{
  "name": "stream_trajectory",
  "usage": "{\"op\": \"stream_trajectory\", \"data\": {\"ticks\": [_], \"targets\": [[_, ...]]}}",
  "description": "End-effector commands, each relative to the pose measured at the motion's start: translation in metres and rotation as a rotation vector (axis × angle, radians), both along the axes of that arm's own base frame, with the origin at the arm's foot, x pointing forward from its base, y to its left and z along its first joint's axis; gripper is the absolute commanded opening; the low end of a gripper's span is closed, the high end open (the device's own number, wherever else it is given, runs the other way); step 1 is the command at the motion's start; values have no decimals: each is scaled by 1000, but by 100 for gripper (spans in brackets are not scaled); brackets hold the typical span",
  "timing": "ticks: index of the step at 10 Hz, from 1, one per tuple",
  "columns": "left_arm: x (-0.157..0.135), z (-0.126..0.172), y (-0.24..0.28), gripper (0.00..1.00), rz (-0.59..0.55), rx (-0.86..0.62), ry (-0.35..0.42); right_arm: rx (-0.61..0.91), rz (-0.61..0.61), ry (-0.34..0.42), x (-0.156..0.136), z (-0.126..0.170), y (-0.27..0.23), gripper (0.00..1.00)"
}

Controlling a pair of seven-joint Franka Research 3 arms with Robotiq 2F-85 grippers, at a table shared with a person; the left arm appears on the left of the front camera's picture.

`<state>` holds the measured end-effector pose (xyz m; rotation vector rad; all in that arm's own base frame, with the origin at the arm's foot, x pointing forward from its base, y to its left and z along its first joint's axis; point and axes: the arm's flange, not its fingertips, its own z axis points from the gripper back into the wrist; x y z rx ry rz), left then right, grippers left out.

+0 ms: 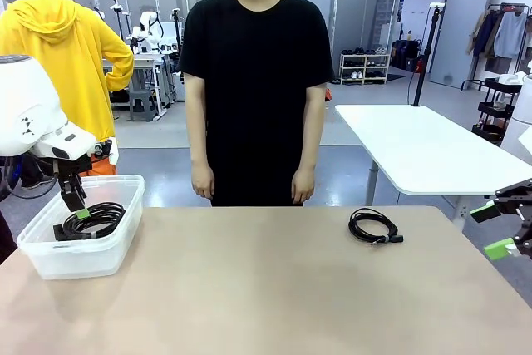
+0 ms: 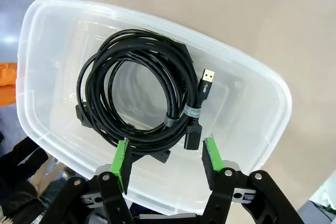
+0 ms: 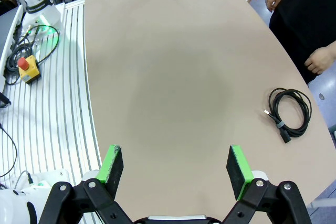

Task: Organize and store the cables.
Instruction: Place the USB Extension Cable into the Organizing box.

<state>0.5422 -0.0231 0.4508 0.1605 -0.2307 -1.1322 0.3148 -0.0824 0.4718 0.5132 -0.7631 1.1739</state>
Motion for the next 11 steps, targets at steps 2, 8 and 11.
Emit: {"op": "stream_trajectory", "data": {"ticks": [2,8,11], "targets": [[1,1,2,69,4,6,-3,12,6,-8,1,0,-1,100],[-21,37,-17,69,-5,-55,-54,12,6,-8,1,0,-1,100],[-99,107,-9,69,-17,-341,-19,12,6,-8,1,0,-1,100]]}}
